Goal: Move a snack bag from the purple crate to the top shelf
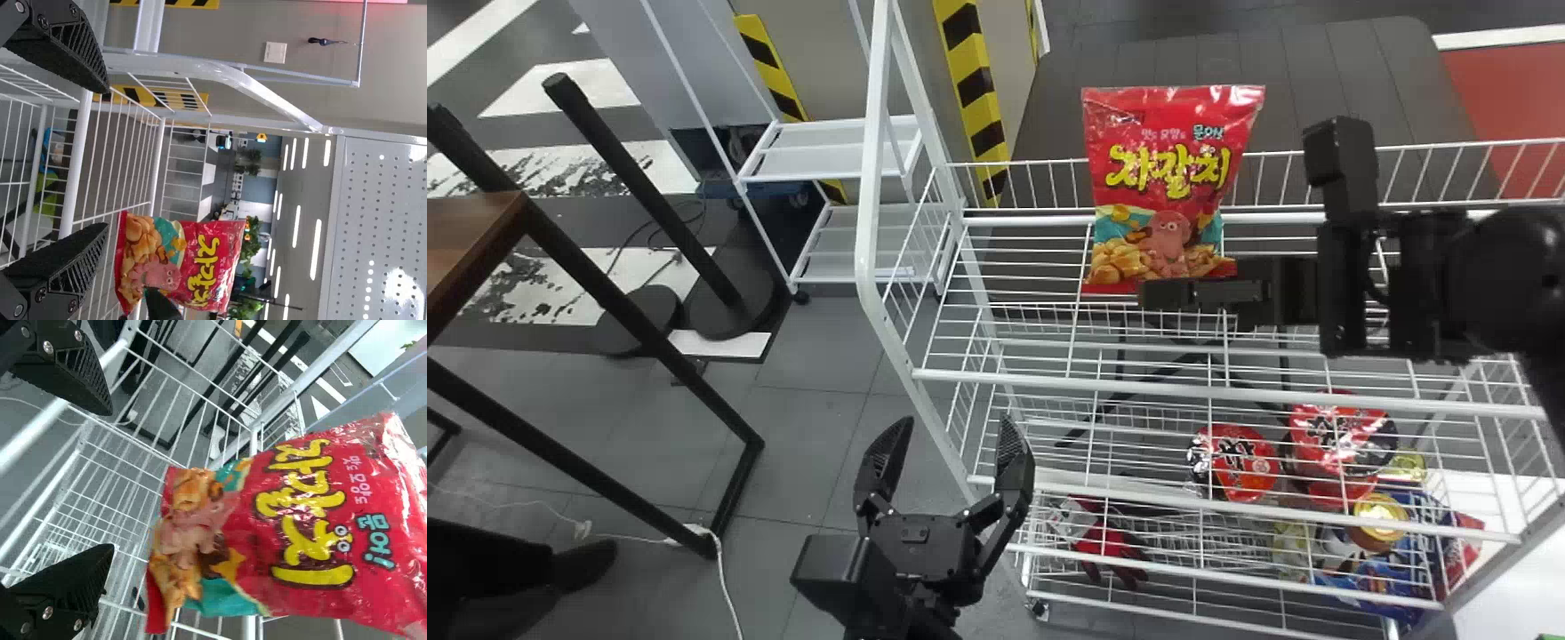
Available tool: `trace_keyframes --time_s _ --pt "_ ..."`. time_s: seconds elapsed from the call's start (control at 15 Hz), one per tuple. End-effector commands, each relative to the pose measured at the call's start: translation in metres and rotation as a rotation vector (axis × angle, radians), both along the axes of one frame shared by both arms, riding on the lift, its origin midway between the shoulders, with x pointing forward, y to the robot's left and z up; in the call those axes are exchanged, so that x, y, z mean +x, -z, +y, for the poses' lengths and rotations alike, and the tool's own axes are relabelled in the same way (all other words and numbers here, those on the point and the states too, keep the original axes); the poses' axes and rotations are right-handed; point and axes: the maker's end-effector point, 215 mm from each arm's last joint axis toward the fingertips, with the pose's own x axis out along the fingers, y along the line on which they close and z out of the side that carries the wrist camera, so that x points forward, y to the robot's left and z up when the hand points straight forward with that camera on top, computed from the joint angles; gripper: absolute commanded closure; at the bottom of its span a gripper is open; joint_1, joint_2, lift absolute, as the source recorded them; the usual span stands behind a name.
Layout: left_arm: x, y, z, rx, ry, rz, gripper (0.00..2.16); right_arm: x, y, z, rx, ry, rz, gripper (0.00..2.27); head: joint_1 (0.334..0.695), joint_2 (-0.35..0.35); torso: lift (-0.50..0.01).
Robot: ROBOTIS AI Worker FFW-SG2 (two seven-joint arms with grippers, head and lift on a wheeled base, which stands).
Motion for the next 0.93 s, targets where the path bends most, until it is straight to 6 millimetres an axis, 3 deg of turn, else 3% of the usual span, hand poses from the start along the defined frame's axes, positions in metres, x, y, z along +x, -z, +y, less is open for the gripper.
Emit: trace_keyframes --time_s 0.0,0.2,0.47,0.87 --pt "-0.001 0.001 0.000 0.000 0.000 0.002 0.09 -0.018 0.000 -0.032 -0.012 0.031 -0.021 0.11 0.695 0.258 0.000" --pt "-0.003 0.003 0.002 0.011 -0.006 0.005 0.09 -0.042 0.012 -0.097 -0.069 0.122 -0.054 0.11 0.695 0.214 0.000" --pt "-0.008 -0.013 0.008 0.018 -0.025 -0.049 0.09 -0.060 -0.004 -0.180 -0.133 0.259 -0.240 0.11 0.695 0.123 0.000" --pt "-0.026 -0.015 -0.004 0.093 -0.014 -0.066 0.09 -0.093 -0.009 -0.261 -0.199 0.385 -0.468 0.13 0.695 -0.013 0.000"
